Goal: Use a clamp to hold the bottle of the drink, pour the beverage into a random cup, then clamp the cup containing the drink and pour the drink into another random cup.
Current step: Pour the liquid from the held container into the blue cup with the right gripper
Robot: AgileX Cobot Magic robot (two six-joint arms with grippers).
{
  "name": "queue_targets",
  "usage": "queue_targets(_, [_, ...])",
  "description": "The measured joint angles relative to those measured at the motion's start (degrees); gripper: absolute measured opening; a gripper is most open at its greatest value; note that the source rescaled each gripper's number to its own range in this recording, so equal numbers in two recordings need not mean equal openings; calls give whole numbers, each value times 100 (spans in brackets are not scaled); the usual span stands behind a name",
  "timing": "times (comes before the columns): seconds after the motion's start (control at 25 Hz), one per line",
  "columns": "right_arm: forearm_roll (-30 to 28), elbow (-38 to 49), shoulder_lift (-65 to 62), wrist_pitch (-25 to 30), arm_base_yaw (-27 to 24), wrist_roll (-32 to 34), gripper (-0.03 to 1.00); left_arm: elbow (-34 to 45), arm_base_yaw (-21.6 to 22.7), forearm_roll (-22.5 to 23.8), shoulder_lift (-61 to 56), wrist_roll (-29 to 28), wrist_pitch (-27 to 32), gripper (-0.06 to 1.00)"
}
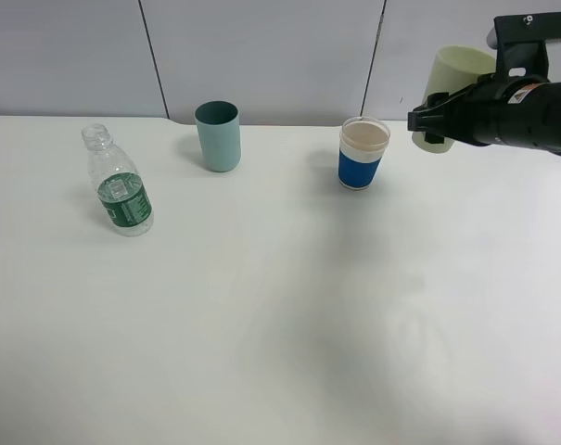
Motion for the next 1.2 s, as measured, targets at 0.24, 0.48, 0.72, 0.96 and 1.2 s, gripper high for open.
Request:
queue_targets(0.24, [-1376,-445,0,550,-101,1253,3,0,0,0,0,0,0,100])
queue_targets(0.48, [-3571,-1048,231,1438,-101,3232,3,0,0,0,0,0,0,100])
queue_targets(0.72, [-4233,-1223,367,1603,-101,3725,3,0,0,0,0,0,0,100])
queue_targets(0.96, [-4439,-1226,367,1625,-101,3732,3,0,0,0,0,0,0,100])
queue_targets(1.2, [-5648,-1226,367,1940,-101,4765,3,0,0,0,0,0,0,100])
